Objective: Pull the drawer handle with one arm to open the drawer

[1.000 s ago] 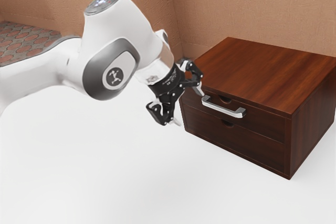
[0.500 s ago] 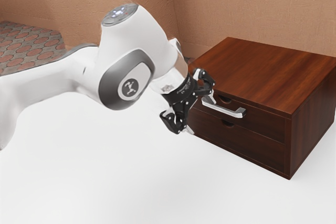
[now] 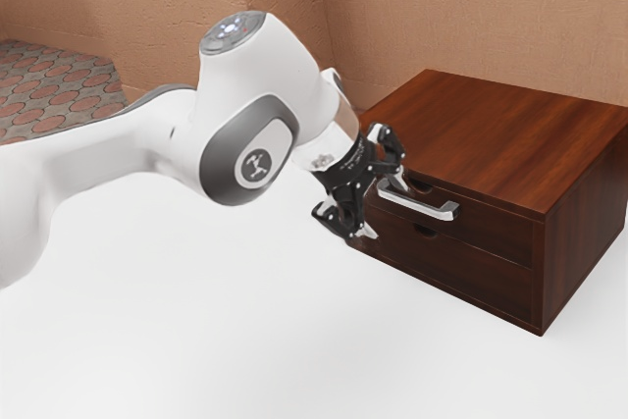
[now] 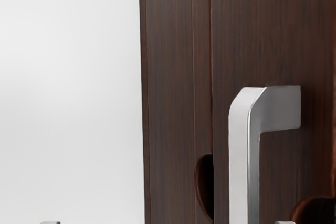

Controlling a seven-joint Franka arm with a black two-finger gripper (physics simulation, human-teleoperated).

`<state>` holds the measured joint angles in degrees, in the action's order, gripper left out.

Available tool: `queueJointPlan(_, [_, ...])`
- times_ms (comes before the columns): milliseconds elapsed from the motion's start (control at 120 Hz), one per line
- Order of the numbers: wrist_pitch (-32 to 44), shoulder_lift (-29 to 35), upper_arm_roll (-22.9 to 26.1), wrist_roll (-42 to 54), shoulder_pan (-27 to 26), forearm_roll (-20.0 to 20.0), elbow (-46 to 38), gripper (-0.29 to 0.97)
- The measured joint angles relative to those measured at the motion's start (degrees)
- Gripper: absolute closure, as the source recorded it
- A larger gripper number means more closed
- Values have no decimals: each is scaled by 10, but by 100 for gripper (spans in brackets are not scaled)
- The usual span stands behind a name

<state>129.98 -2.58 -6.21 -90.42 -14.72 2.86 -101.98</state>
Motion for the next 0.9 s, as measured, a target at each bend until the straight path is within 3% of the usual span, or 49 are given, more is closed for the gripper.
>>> queueJointPlan(192, [7,-14,-1,-2,19,0,13,20])
queueJointPlan(808, [11,-43,0,-5,5,4,40,24])
queueJointPlan(900, [11,-43,1,-6,4,5,40,29])
